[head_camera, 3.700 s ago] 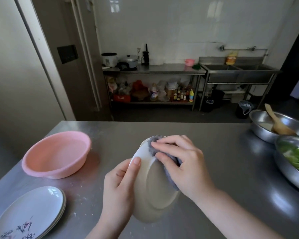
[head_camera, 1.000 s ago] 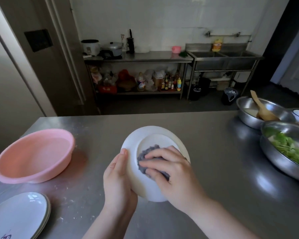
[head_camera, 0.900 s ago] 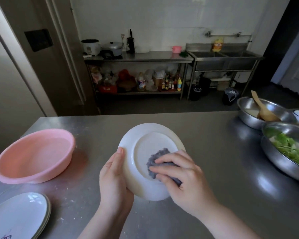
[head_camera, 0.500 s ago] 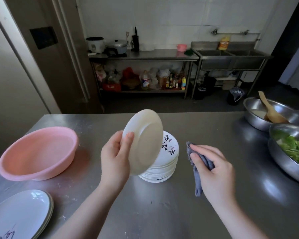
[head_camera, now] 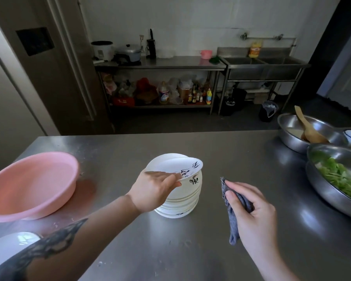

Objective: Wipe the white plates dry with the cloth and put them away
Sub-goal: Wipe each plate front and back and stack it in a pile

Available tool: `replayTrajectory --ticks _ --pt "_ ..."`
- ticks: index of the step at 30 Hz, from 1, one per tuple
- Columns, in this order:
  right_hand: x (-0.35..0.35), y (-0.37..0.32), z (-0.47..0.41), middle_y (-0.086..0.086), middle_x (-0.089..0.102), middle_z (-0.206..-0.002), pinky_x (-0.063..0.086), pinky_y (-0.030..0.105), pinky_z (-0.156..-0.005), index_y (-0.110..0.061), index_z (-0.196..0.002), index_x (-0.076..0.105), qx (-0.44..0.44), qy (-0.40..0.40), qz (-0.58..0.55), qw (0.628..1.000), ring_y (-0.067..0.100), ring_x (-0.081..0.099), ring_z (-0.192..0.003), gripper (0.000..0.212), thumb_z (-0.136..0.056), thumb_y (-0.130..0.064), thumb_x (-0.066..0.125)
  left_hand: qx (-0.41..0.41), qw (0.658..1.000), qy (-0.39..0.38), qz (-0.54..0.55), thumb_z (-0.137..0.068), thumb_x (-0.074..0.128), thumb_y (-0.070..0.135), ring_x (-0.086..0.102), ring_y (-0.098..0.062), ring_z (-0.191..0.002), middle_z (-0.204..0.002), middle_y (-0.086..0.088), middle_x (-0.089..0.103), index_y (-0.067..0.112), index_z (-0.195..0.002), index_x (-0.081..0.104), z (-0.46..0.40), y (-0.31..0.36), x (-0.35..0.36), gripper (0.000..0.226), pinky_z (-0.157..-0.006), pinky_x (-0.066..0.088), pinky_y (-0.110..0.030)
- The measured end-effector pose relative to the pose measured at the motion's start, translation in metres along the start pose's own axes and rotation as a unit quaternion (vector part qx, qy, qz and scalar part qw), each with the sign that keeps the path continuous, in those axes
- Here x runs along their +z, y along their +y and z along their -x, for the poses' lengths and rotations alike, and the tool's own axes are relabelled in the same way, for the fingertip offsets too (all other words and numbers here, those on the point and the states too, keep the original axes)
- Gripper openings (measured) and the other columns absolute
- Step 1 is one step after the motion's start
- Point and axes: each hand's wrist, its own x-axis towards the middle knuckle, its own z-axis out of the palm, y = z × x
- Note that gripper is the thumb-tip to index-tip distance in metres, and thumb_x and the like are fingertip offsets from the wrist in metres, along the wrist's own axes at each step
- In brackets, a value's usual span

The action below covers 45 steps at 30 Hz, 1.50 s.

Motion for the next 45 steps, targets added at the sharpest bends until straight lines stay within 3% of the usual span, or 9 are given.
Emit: replayTrajectory --ticks 5,12,19,22,25,31,37,41,45 --pt "0.001 0.002 0.0 -0.008 0.069 -0.098 0.047 0.013 -0.081 -0.02 -0.091 0.075 -0.002 -0.003 0.006 1.0 0.008 0.065 -0.093 0.027 -0.083 0.005 0.066 0.026 0.999 -0.028 -0.008 -0.089 0.056 0.02 0.074 -0.015 -0.084 -0.092 -0.001 0.077 0.005 -0.09 0.076 0.005 -0.006 0.016 0.024 -0.064 0.061 -0.033" --pt "0.003 0.003 0.002 -0.008 0.07 -0.099 0.049 0.017 -0.082 -0.019 -0.093 0.075 0.004 -0.01 -0.001 1.0 0.009 0.066 -0.093 0.027 -0.084 0.005 0.066 0.016 0.998 -0.058 0.006 -0.084 0.071 0.014 0.073 -0.016 -0.091 -0.098 0.001 0.076 0.008 -0.09 0.077 0.019 -0.006 0.026 0.011 -0.066 0.061 -0.034" --pt "0.004 0.003 0.005 -0.008 0.069 -0.099 0.047 0.013 -0.08 -0.017 -0.093 0.075 0.006 -0.018 -0.004 1.0 0.008 0.065 -0.094 0.025 -0.083 0.005 0.066 -0.031 0.991 -0.12 0.046 -0.075 0.082 0.017 0.071 -0.019 -0.101 -0.109 0.001 0.074 0.013 -0.102 0.076 0.03 0.007 0.033 0.028 -0.079 0.059 -0.038" --pt "0.002 0.005 0.005 -0.007 0.069 -0.099 0.047 0.012 -0.08 -0.016 -0.093 0.075 0.002 -0.016 -0.002 1.0 0.007 0.065 -0.092 0.025 -0.083 0.005 0.066 -0.094 0.98 -0.156 0.084 -0.086 0.072 0.022 0.063 -0.017 -0.117 -0.122 0.004 0.069 0.016 -0.113 0.073 0.035 0.008 0.036 0.028 -0.096 0.051 -0.037" --pt "0.002 0.008 0.007 -0.008 0.069 -0.099 0.047 0.014 -0.081 -0.018 -0.093 0.075 0.005 -0.016 0.005 1.0 0.008 0.065 -0.093 0.026 -0.083 0.004 0.067 -0.195 0.952 -0.184 0.146 -0.096 0.058 0.033 0.043 -0.007 -0.136 -0.14 0.01 0.055 0.024 -0.129 0.064 0.037 0.006 0.041 0.034 -0.115 0.024 -0.025" --pt "0.007 0.007 0.01 -0.006 0.069 -0.099 0.048 0.012 -0.08 -0.019 -0.091 0.075 -0.002 -0.024 -0.006 1.0 0.007 0.065 -0.092 0.029 -0.082 0.007 0.067 -0.256 0.925 -0.209 0.185 -0.095 0.06 0.037 0.035 0.001 -0.139 -0.144 0.012 0.05 0.027 -0.13 0.062 0.034 0.008 0.04 0.037 -0.117 0.01 -0.017" --pt "0.007 0.008 0.016 -0.008 0.068 -0.1 0.053 0.039 -0.085 -0.02 -0.091 0.077 -0.014 -0.081 0.014 0.997 0.016 0.065 -0.096 0.029 -0.081 0.005 0.069 -0.278 0.935 -0.182 0.128 -0.095 0.06 0.032 0.037 -0.009 -0.141 -0.147 0.006 0.047 0.023 -0.13 0.062 0.037 0.022 0.013 0.036 -0.118 0.012 -0.023" --pt "0.013 0.013 0.029 -0.016 0.066 -0.1 0.049 0.021 -0.086 -0.027 -0.091 0.077 -0.005 -0.173 0.036 0.984 0.007 0.063 -0.099 0.031 -0.076 0.0 0.075 -0.383 0.914 -0.084 0.108 -0.089 0.069 0.018 0.052 -0.014 -0.129 -0.138 0.001 0.058 0.02 -0.117 0.071 0.069 0.043 -0.032 0.028 -0.113 0.029 -0.031" --pt "0.03 0.024 0.048 -0.019 0.065 -0.1 0.039 0.005 -0.085 -0.028 -0.093 0.076 -0.032 -0.255 0.071 0.964 -0.001 0.059 -0.1 0.036 -0.071 0.0 0.079 -0.526 0.847 -0.033 0.066 -0.084 0.074 0.01 0.061 -0.017 -0.117 -0.128 0.005 0.063 0.019 -0.104 0.076 0.136 0.082 -0.073 0.022 -0.103 0.042 -0.034"
